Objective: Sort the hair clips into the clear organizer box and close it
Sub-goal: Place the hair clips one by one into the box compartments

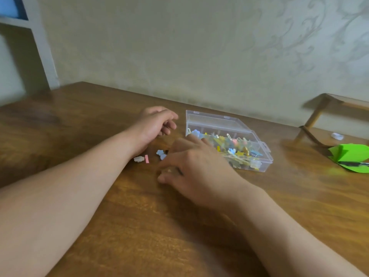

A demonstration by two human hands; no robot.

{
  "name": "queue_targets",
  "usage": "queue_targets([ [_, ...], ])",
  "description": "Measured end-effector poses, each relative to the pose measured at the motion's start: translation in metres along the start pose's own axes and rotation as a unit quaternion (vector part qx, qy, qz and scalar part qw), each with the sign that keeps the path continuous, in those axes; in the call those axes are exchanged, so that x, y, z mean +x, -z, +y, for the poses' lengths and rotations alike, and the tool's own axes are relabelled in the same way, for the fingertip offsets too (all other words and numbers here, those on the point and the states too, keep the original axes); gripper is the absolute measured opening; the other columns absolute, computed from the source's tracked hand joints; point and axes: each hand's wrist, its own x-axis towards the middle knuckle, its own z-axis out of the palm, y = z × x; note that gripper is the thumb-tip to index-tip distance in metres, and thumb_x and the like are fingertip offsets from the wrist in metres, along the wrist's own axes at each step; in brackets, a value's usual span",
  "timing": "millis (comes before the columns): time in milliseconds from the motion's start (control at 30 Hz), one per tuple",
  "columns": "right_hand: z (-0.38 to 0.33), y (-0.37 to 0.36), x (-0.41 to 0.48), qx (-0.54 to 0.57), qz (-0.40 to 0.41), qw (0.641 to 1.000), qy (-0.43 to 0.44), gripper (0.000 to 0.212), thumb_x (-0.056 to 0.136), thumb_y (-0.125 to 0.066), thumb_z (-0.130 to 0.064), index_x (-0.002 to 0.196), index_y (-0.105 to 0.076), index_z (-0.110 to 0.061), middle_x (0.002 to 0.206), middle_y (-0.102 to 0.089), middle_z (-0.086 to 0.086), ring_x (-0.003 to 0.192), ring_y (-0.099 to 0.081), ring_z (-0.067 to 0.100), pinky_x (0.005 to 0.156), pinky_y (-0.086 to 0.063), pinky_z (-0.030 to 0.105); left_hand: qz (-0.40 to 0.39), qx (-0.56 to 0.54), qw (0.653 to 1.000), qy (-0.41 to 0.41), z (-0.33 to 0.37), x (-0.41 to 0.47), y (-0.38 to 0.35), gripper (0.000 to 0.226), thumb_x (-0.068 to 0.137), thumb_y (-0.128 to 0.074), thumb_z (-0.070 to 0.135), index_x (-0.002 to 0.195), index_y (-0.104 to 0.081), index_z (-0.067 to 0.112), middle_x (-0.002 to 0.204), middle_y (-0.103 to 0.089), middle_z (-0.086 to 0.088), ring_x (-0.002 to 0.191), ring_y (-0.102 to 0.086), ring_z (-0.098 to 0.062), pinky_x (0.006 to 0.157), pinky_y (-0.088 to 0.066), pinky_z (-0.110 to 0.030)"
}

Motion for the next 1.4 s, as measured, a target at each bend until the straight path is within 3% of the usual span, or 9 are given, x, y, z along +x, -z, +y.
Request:
queue_targets([
  [233, -0.004, -0.004, 0.001, -0.021, 0.006, 0.999, 0.024, 0.013, 0.094, -0.069, -0.04, 0.098, -0.076, -0.029, 0.099, -0.067, -0.008, 0.1, -0.056, 0.022, 0.085, -0.045, 0.043, 0.001, 0.012, 1.0, -0.013, 0.0, -0.001, -0.002, 0.021, 0.1, -0.057, 0.016, 0.102, -0.078, 0.013, 0.081, -0.075, -0.004, 0.069, -0.061, -0.017, 0.062, -0.043, -0.027],
  [433, -0.009, -0.009, 0.003, -0.122, 0.059, 0.989, 0.055, 0.01, 0.088, -0.069, -0.018, 0.078, -0.065, -0.016, 0.073, -0.063, 0.005, 0.067, -0.06, 0.03, 0.066, -0.038, 0.037, 0.004, 0.008, 1.0, -0.011, -0.001, 0.0, -0.003, 0.021, 0.097, -0.059, 0.02, 0.102, -0.078, 0.011, 0.081, -0.074, -0.005, 0.066, -0.059, -0.017, 0.061, -0.042, -0.027],
  [533, -0.009, -0.01, 0.004, -0.112, 0.067, 0.99, 0.053, 0.002, 0.083, -0.063, -0.011, 0.083, -0.062, -0.013, 0.074, -0.064, 0.008, 0.067, -0.062, 0.034, 0.062, -0.035, 0.037, 0.004, 0.009, 1.0, -0.014, -0.002, 0.0, -0.002, 0.02, 0.096, -0.059, 0.02, 0.1, -0.078, 0.013, 0.079, -0.075, -0.004, 0.065, -0.059, -0.016, 0.06, -0.041, -0.027],
  [667, -0.011, -0.01, 0.005, -0.103, 0.063, 0.992, 0.049, 0.015, 0.088, -0.052, -0.014, 0.096, -0.065, -0.012, 0.082, -0.067, 0.007, 0.074, -0.061, 0.032, 0.064, -0.041, 0.04, -0.002, 0.016, 1.0, -0.012, -0.002, 0.0, -0.001, 0.021, 0.101, -0.057, 0.015, 0.1, -0.078, 0.014, 0.081, -0.075, -0.005, 0.067, -0.06, -0.016, 0.061, -0.042, -0.027],
  [733, -0.008, -0.003, 0.007, -0.043, 0.101, 0.994, 0.012, 0.021, 0.089, -0.055, -0.011, 0.104, -0.069, -0.013, 0.089, -0.07, 0.007, 0.077, -0.062, 0.031, 0.063, -0.046, 0.04, 0.004, 0.007, 1.0, -0.002, -0.001, 0.0, -0.001, 0.021, 0.101, -0.057, 0.014, 0.103, -0.077, 0.01, 0.083, -0.073, -0.007, 0.065, -0.058, -0.016, 0.06, -0.041, -0.028],
  [833, 0.029, 0.021, 0.005, 0.031, 0.148, 0.976, -0.156, 0.027, 0.099, -0.06, -0.018, 0.121, -0.069, -0.029, 0.101, -0.074, -0.003, 0.087, -0.067, 0.022, 0.07, -0.054, 0.037, 0.004, -0.013, 1.0, 0.002, 0.001, -0.002, -0.002, 0.021, 0.096, -0.063, 0.02, 0.104, -0.077, 0.008, 0.082, -0.074, -0.007, 0.068, -0.061, -0.018, 0.064, -0.045, -0.03],
  [967, 0.097, 0.051, -0.02, -0.002, 0.126, 0.944, -0.305, 0.025, 0.097, -0.062, -0.026, 0.119, -0.07, -0.034, 0.099, -0.076, -0.012, 0.094, -0.067, 0.017, 0.073, -0.049, 0.032, 0.004, 0.003, 1.0, 0.0, 0.002, -0.005, -0.002, 0.023, 0.103, -0.055, 0.014, 0.108, -0.077, 0.009, 0.087, -0.075, -0.007, 0.074, -0.063, -0.018, 0.068, -0.046, -0.03],
  [1133, 0.116, 0.054, -0.036, -0.016, 0.053, 0.939, -0.338, 0.02, 0.096, -0.064, -0.025, 0.112, -0.074, -0.032, 0.096, -0.076, -0.012, 0.09, -0.065, 0.015, 0.07, -0.047, 0.032, 0.001, 0.003, 1.0, -0.001, 0.002, -0.006, 0.0, 0.022, 0.103, -0.055, 0.013, 0.108, -0.077, 0.01, 0.086, -0.074, -0.007, 0.074, -0.062, -0.018, 0.068, -0.046, -0.03],
  [1400, 0.111, 0.048, -0.037, -0.028, 0.066, 0.947, -0.312, 0.02, 0.1, -0.065, -0.026, 0.115, -0.076, -0.032, 0.106, -0.076, -0.01, 0.097, -0.064, 0.015, 0.075, -0.044, 0.03, -0.005, 0.009, 1.0, 0.001, 0.002, -0.005, 0.002, 0.023, 0.104, -0.055, 0.015, 0.109, -0.077, 0.012, 0.088, -0.074, -0.007, 0.077, -0.063, -0.018, 0.071, -0.047, -0.031],
])
